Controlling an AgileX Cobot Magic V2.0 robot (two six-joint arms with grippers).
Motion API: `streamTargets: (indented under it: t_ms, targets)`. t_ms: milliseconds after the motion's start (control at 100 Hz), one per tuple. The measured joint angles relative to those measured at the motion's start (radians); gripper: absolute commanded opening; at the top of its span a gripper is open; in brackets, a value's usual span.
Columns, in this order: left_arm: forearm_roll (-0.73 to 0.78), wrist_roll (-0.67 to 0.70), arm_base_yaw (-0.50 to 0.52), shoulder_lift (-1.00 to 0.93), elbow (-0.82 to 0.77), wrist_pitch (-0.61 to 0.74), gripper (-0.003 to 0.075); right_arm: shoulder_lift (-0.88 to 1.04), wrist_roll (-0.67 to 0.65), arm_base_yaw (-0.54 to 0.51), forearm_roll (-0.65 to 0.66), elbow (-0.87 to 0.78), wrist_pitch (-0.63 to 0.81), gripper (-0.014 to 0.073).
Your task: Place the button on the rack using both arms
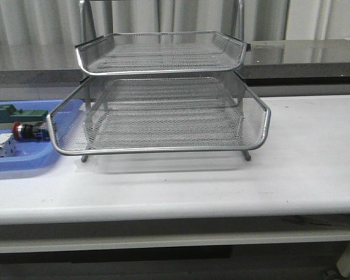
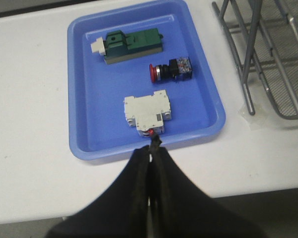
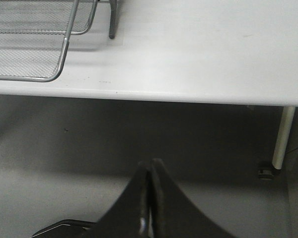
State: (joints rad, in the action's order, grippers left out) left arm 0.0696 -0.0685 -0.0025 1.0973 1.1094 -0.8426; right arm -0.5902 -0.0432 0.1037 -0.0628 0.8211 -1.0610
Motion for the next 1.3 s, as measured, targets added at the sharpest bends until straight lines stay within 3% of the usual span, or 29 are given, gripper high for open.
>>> streamTargets:
  t_ms: [400, 470, 590, 710, 780, 1120, 1300]
  targets:
    - [-0.007, -0.099, 0.0, 0.175, 0.065, -0.104, -0.0018, 0.0, 0.0, 0.0, 0.0, 0.0, -0.002, -0.007]
    - [-0.01, -0.106, 0.0, 0.177, 0.065, -0.111, 0.0013, 0.0, 0.0, 0.0, 0.0, 0.0, -0.002, -0.007]
    - [-0.014, -0.113, 0.0, 0.177, 0.067, -0.117, 0.0194, 0.0, 0.0, 0.0, 0.0, 0.0, -0.002, -0.007]
    - [-0.014, -0.114, 0.0, 0.177, 0.067, -0.123, 0.0479, 0.0, 0.0, 0.0, 0.0, 0.0, -0.002, -0.007]
    - [-0.014, -0.115, 0.0, 0.177, 0.067, -0.125, 0.0554, 0.0, 0.0, 0.0, 0.0, 0.0, -0.002, -0.007]
    - [-0.052, -0.117, 0.0, 0.186, 0.069, -0.131, 0.0529, 0.0, 0.0, 0.0, 0.0, 0.0, -0.002, -0.007]
    - [-0.101, -0.25, 0.0, 0.261, 0.12, -0.134, 0.0529, 0.0, 0.0, 0.0, 0.0, 0.0, -0.002, -0.007]
